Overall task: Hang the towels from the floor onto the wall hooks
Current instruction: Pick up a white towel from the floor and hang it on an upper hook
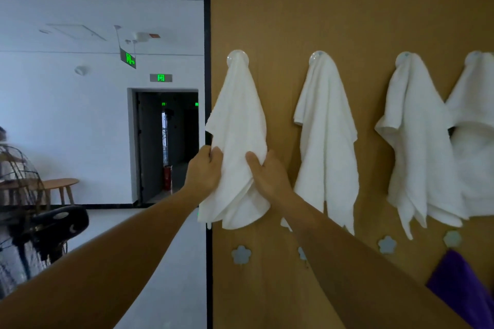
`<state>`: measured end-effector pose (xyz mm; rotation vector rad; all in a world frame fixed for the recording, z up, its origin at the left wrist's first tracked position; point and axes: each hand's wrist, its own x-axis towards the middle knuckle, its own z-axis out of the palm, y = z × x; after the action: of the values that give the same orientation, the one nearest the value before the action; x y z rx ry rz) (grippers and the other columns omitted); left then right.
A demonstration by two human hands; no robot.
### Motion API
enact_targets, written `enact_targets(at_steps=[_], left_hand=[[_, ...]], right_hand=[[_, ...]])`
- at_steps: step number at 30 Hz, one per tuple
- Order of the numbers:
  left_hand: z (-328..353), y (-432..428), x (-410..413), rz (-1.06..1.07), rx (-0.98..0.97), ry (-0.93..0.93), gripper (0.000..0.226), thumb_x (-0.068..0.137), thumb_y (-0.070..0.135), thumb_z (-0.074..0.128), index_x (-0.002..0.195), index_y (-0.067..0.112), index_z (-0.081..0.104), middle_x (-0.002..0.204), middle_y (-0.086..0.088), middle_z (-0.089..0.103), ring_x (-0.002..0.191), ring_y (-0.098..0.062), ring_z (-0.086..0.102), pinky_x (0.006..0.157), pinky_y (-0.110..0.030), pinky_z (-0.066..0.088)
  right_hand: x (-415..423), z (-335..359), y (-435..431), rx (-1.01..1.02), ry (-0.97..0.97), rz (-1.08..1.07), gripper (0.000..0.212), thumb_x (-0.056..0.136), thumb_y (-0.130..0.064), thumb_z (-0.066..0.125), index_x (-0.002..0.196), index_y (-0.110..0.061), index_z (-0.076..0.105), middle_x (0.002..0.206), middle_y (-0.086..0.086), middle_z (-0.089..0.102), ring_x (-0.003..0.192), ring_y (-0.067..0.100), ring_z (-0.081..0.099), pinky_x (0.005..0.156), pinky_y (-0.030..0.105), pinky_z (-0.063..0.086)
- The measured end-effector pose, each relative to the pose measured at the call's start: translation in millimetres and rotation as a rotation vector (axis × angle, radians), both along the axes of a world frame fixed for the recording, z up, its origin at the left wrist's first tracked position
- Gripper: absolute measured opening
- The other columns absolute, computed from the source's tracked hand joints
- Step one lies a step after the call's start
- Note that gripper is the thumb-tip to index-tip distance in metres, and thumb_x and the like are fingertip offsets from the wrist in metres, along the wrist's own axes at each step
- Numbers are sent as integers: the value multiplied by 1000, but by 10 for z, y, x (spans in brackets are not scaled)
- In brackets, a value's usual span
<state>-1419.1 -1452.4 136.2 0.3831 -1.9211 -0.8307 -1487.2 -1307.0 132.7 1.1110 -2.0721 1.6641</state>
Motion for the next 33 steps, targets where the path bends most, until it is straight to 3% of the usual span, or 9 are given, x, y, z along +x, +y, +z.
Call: enact_targets(at_steps=[6,10,13,16,18,22,25,30,33], left_hand=[[-548,260,196,13,56,27,35,100,44,31,99,17,54,85,8,57,75,-3,54,57,-17,37],[-884,440,394,-10,95,21,45,101,45,30,105,9,57,93,-6,63,83,-19,61,65,-32,50],[-1149,645,544,56,165,-12,45,101,43,28,105,8,56,92,-5,61,87,-25,61,59,-26,41],[-1505,890,724,126,275,-141,56,100,47,27,133,6,46,127,-9,56,118,-30,53,91,-34,45],[-1786,1053,878,160,336,-267,64,99,50,27,144,4,33,146,-15,42,130,-30,43,108,-41,35],[-2316,1341,1232,178,364,-480,68,99,51,27,143,0,34,145,-20,42,129,-34,44,109,-44,33],[-2760,1490,1513,221,393,-639,62,99,49,30,142,6,37,144,-18,43,128,-33,45,107,-42,34],[-3583,1628,2049,189,536,-794,44,102,27,37,135,-1,40,139,-25,43,122,-40,45,101,-45,39],[-4074,1683,2396,216,545,-913,53,101,38,34,139,2,38,143,-22,41,127,-38,43,104,-41,35]], right_hand=[[219,-419,223,-1,-107,-8,61,95,-47,51,141,-10,37,137,2,51,119,15,50,99,27,38],[396,-694,429,-11,-167,99,68,96,-46,52,149,-11,28,147,2,42,125,9,42,111,28,31],[510,-864,614,37,-221,132,63,96,-39,54,147,-10,31,144,6,46,128,19,46,102,23,34],[637,-1125,848,212,-235,140,49,96,-36,54,134,-5,48,129,12,57,119,29,54,78,16,39],[719,-1372,1013,312,-237,143,43,97,-34,52,128,-4,52,123,13,59,114,31,55,77,23,38],[873,-1863,1303,436,-371,242,46,101,-28,45,131,7,47,131,18,56,112,33,57,87,34,49],[1033,-2240,1445,585,-360,220,54,101,-35,44,143,-2,37,141,12,45,120,22,48,100,29,36],[1368,-3016,1500,732,-419,260,52,100,-37,46,132,4,45,129,16,55,107,25,57,88,31,46],[1629,-3545,1420,817,-445,314,55,99,-37,47,126,11,48,118,22,60,103,33,59,77,35,49]])
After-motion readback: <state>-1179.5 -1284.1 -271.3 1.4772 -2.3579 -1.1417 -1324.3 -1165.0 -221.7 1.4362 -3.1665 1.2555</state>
